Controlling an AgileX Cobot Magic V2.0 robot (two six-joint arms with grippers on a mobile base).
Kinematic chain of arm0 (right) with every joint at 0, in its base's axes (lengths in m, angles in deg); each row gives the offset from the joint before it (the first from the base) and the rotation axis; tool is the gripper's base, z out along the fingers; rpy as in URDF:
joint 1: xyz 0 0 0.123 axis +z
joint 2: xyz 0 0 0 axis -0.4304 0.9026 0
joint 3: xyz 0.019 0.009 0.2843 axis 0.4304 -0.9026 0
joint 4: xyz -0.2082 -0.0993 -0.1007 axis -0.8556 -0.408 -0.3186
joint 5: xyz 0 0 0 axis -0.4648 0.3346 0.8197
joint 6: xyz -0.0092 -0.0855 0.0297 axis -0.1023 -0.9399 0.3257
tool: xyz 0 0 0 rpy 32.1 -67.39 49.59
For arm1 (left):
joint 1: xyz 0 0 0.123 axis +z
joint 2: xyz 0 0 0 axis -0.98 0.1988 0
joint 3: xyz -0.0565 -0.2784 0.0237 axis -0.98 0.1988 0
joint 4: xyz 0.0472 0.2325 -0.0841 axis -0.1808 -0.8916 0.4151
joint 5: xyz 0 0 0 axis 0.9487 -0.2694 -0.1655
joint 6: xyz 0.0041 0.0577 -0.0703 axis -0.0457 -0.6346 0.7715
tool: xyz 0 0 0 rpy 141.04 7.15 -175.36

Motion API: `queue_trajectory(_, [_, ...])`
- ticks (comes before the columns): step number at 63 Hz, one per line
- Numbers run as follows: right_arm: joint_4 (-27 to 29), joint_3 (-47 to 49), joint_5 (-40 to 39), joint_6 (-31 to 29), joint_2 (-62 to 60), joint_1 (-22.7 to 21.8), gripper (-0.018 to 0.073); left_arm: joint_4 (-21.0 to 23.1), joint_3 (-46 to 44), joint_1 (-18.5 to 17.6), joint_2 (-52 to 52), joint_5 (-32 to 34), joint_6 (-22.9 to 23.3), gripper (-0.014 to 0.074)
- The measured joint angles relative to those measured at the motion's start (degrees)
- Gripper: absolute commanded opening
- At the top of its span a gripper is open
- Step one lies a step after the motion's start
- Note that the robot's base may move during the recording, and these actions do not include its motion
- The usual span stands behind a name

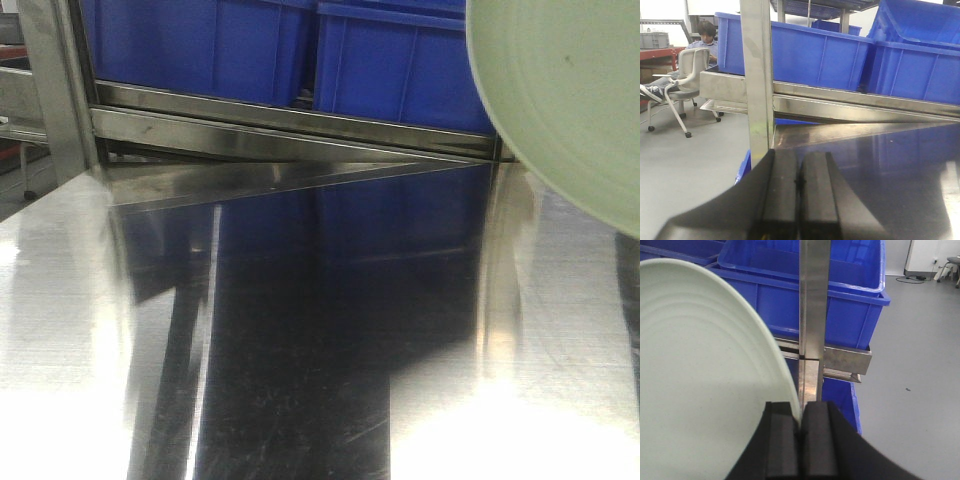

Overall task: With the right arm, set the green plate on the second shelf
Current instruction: 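Hold the plate up in the right gripper while backing away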

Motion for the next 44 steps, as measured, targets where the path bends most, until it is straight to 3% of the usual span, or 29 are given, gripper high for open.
queue_trajectory(44, [-0.14, 0.0, 0.09, 0.13, 0.23, 0.0, 0.0023, 0.0, 0.0, 0.0, 0.0, 0.0, 0.0, 0.013])
